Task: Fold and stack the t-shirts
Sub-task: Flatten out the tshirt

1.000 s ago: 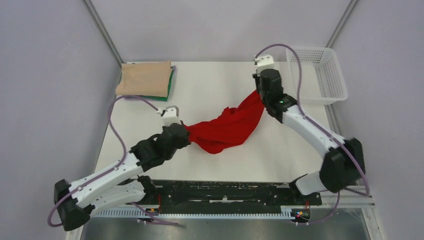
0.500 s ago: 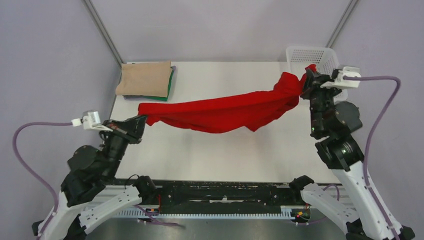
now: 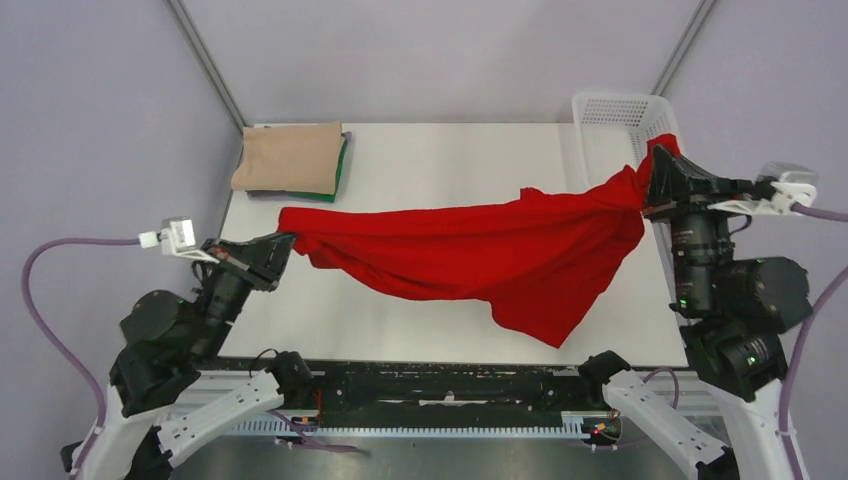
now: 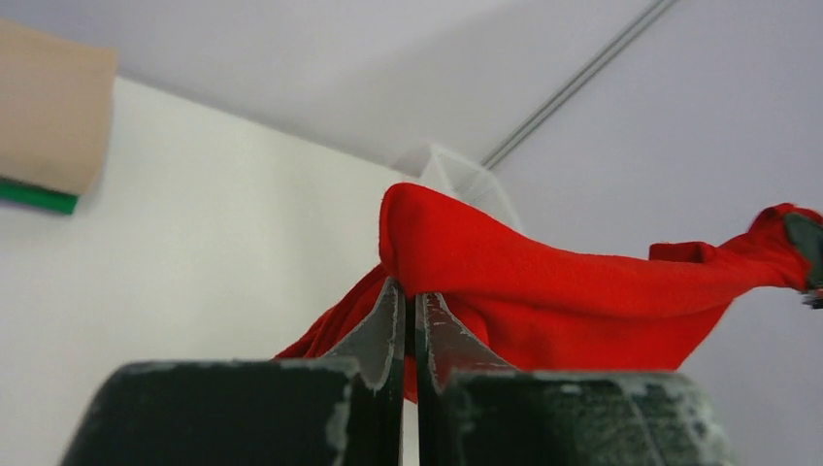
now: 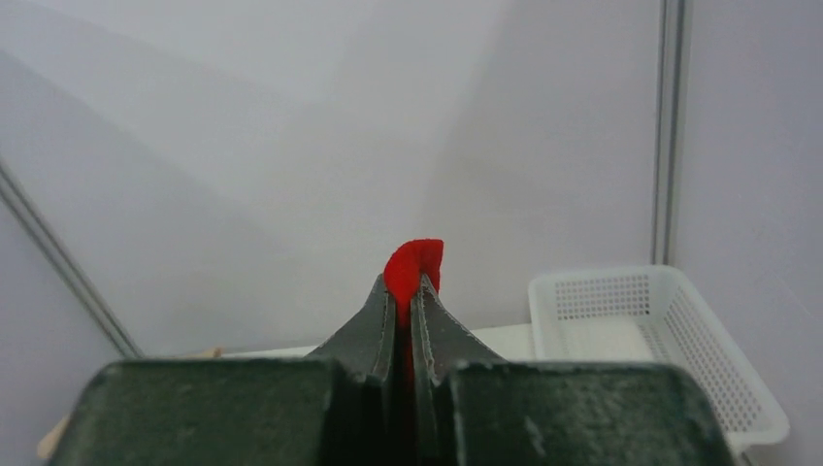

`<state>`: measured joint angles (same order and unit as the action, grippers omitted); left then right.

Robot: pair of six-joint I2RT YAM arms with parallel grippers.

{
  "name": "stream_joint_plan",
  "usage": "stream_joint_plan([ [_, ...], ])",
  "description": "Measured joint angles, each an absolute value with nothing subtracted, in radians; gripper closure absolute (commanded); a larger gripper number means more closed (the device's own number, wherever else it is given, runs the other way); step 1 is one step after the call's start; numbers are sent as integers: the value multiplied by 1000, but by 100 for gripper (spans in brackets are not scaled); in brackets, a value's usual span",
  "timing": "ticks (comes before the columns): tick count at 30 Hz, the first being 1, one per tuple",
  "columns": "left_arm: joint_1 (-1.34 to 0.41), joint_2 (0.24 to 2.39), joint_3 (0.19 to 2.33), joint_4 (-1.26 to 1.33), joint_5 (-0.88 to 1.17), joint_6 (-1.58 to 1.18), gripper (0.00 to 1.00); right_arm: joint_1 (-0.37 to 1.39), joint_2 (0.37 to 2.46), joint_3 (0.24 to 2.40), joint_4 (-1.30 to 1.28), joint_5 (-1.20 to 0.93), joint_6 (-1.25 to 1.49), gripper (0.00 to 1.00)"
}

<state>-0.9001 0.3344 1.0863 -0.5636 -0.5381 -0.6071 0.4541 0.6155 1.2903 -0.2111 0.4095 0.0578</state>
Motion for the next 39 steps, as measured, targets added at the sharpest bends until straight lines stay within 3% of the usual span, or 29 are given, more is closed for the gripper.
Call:
stream_joint_plan([
  [14, -868, 772, 864, -817, -783, -844, 98, 451, 968, 912, -99, 675, 33, 100],
  [21, -528, 1091, 834, -677, -582, -800, 97, 386, 1278, 939, 23, 682, 29, 100],
  [26, -363, 1300, 872, -550, -424, -734, 82, 322, 1504, 1065, 74, 620, 22, 100],
  [27, -340, 1356, 897, -534, -394, -725, 74, 313, 1563, 1106, 85, 604, 11, 100],
  [28, -323, 1406, 921, -517, -369, -717, 58, 310, 1600, 1135, 90, 598, 3, 99],
  [29, -309, 1447, 943, -506, -351, -708, 39, 306, 1652, 1180, 96, 588, -6, 96],
  [30, -293, 1493, 971, -497, -331, -699, 30, 303, 1692, 1213, 103, 578, -14, 87],
  [32, -269, 1559, 1018, -488, -306, -685, 1, 300, 1783, 1294, 107, 564, -24, 44],
  [33, -255, 1586, 1042, -485, -299, -683, 0, 297, 1822, 1331, 102, 558, -22, 26],
  [35, -229, 1605, 1069, -483, -289, -677, 0, 286, 1904, 1419, 79, 542, -30, 4],
  [39, -210, 1554, 1067, -477, -289, -675, 0, 270, 1944, 1464, 23, 520, -27, 2],
])
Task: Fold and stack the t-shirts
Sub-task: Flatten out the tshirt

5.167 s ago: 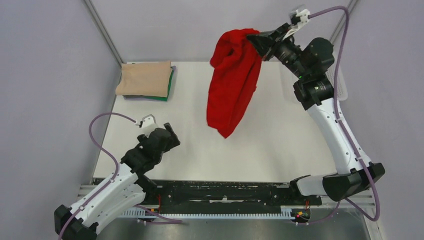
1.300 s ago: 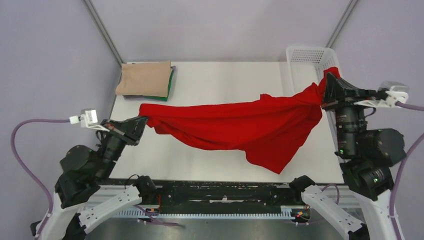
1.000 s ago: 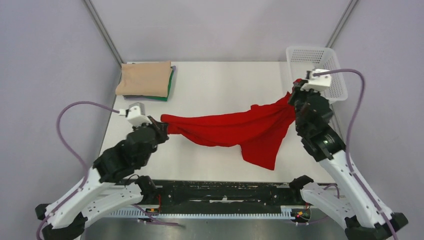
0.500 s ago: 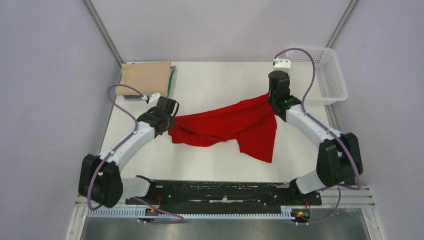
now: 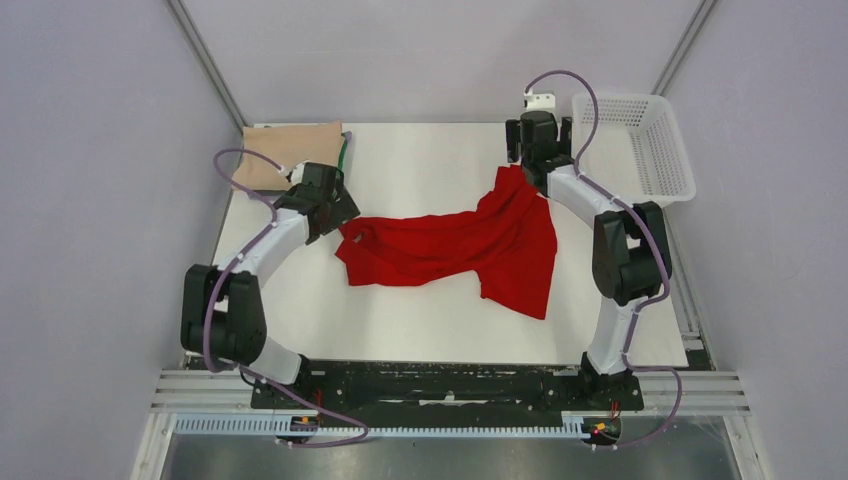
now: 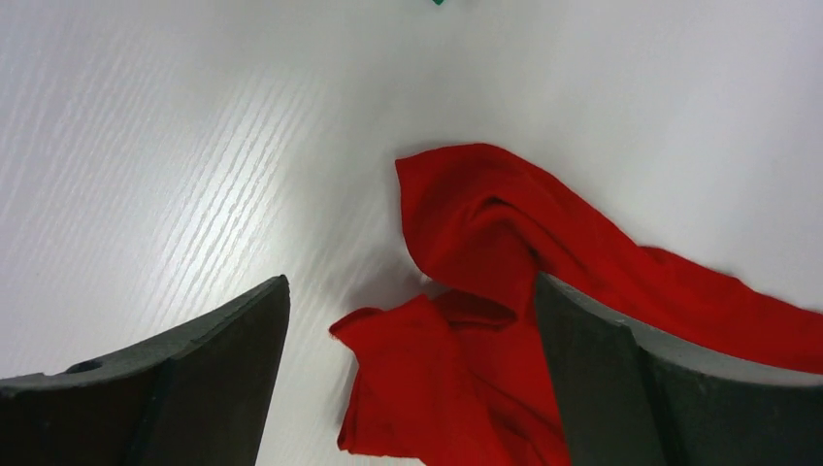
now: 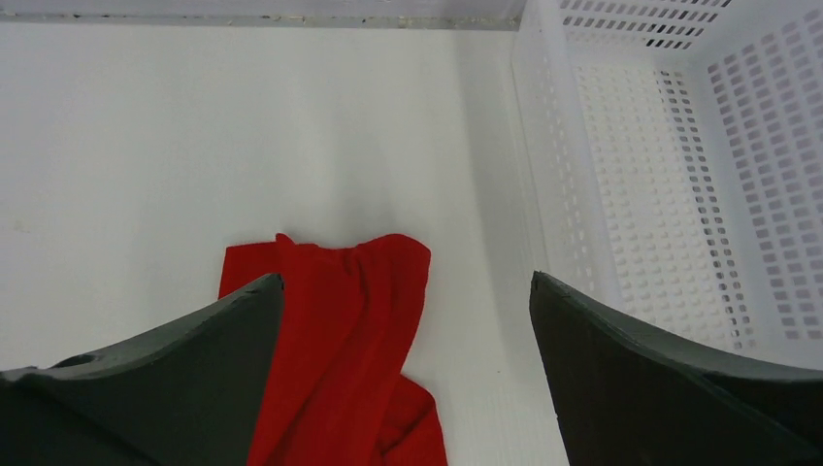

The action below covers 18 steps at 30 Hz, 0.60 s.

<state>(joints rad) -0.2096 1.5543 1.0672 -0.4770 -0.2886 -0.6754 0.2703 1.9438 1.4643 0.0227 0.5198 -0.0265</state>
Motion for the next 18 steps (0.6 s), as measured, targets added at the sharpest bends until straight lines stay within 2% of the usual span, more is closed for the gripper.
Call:
stream_joint_plan([
  [4, -210, 1419, 983, -452, -279, -670, 0, 265, 1853, 1358, 16, 490, 15, 2],
  [10, -207, 1237, 768, -394, -250, -670, 0, 266, 1517, 1000, 30, 398, 106, 2],
  [14, -171, 1183, 656, -337, -201, -684, 1, 266, 1303, 799, 52, 346, 176, 2],
  [18, -94, 1174, 548, -215, -122, -725, 6, 266, 1127, 622, 56, 312, 237, 2],
])
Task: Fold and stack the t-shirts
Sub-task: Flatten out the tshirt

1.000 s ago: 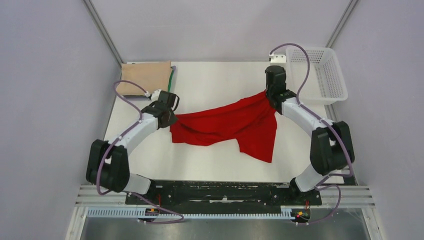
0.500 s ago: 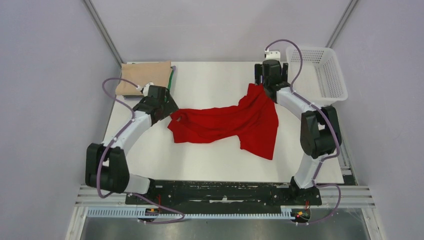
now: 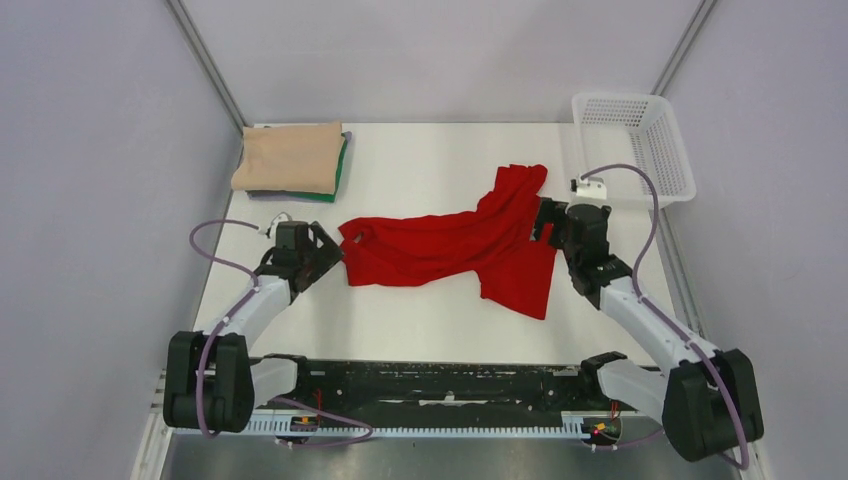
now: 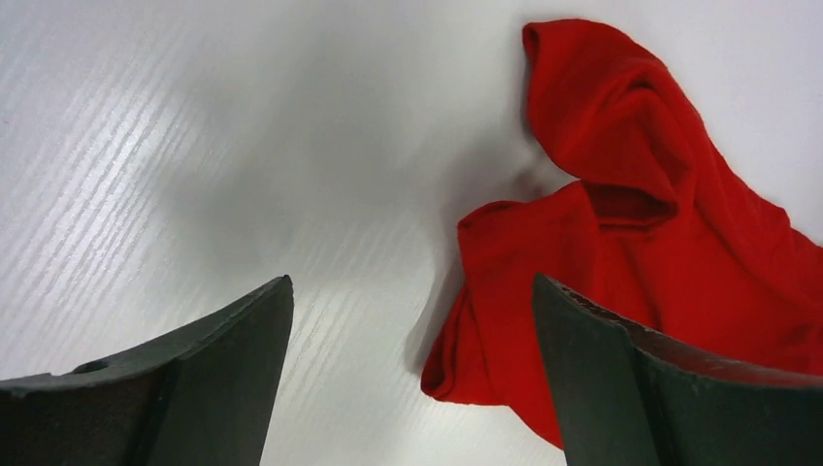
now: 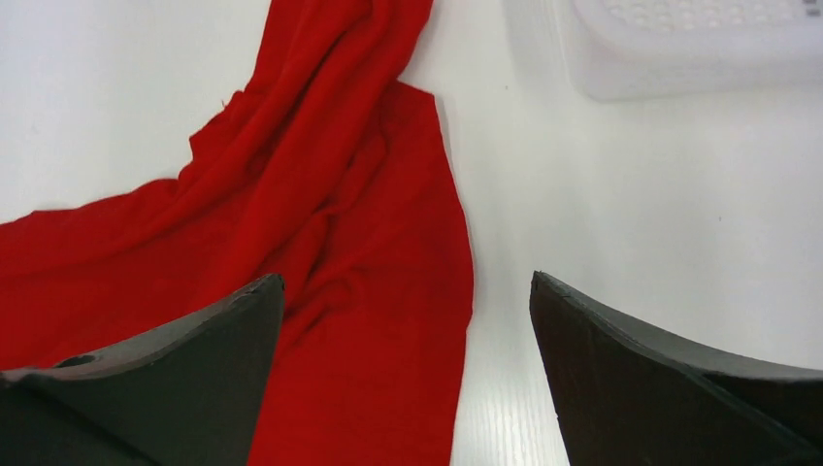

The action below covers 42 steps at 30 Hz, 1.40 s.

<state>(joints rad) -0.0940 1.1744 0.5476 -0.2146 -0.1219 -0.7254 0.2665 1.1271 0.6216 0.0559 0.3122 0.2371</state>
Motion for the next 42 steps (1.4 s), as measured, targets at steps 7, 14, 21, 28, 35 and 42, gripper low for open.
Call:
stream_joint_plan([
  [7, -54, 1187, 419, 11, 10, -781, 17, 266, 959, 523, 21, 311, 285, 2],
  [14, -50, 1273, 396, 204, 61, -807, 24, 266, 908, 522, -11, 332, 289, 2],
  [21, -47, 1345, 396, 314, 117, -814, 46, 266, 900, 511, -45, 357, 289, 2],
  [28, -47, 1335, 390, 350, 145, -819, 68, 266, 900, 508, -55, 367, 289, 2],
  [35, -47, 1240, 382, 299, 129, -818, 81, 266, 903, 506, -56, 363, 289, 2],
  [42, -47, 1240, 387, 248, 110, -809, 80, 266, 902, 496, -80, 355, 289, 2],
])
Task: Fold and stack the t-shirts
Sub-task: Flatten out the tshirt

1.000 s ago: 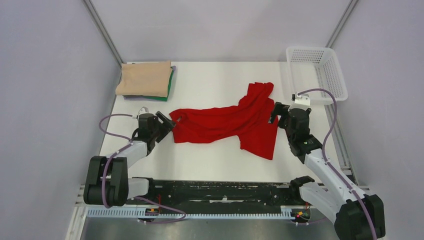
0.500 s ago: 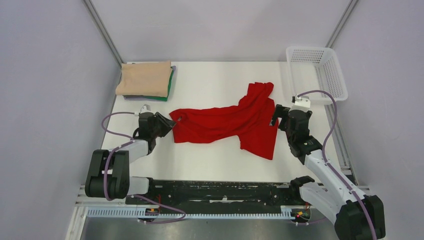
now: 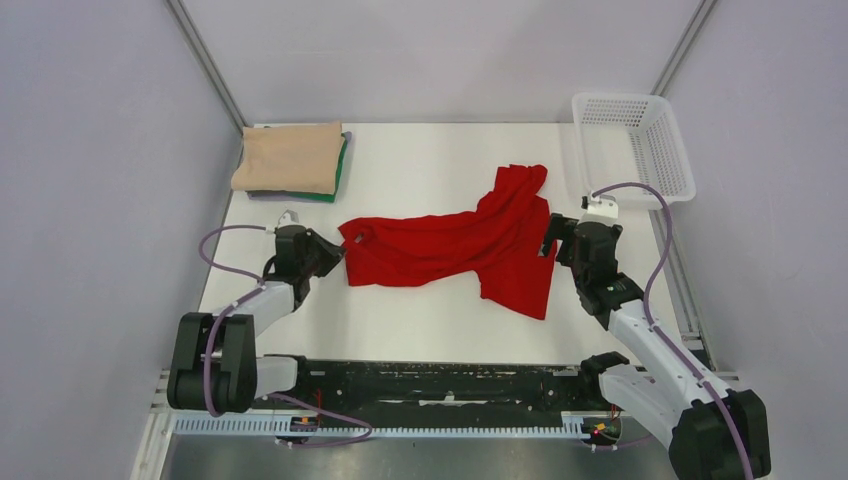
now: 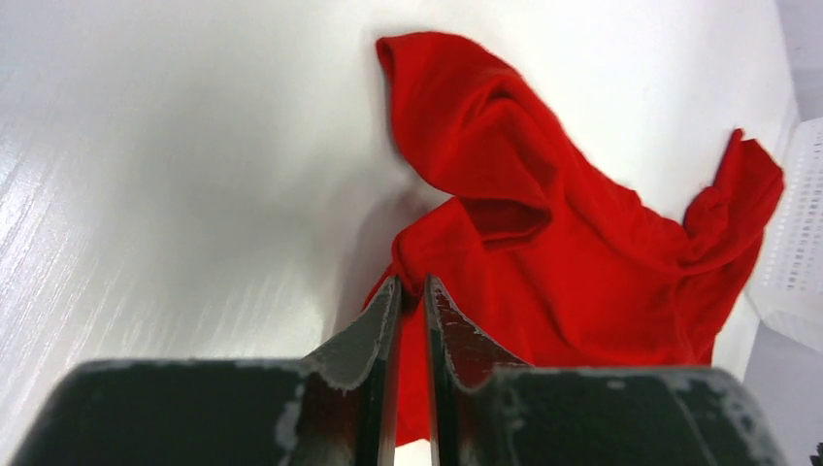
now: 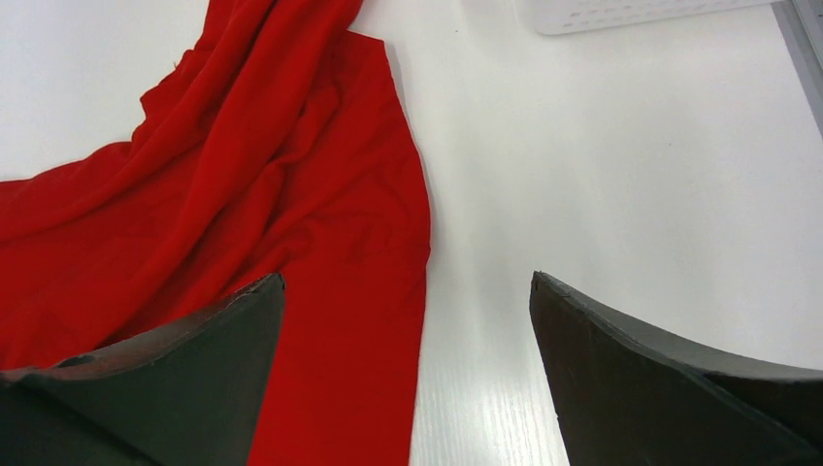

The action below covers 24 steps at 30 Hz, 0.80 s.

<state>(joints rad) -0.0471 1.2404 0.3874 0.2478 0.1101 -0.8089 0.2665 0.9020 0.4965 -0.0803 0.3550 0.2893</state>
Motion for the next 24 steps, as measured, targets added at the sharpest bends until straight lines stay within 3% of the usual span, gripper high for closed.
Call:
stream_joint_plan([
  [13, -52, 1352, 435, 210, 95, -802, 77, 266, 854, 493, -99, 355, 289, 2],
  [16, -53, 1361, 443, 215, 88, -795, 97, 266, 850, 493, -100, 355, 288, 2],
  [24, -54, 1353, 447, 220, 104, -783, 98, 266, 850, 493, -135, 321, 285, 2],
])
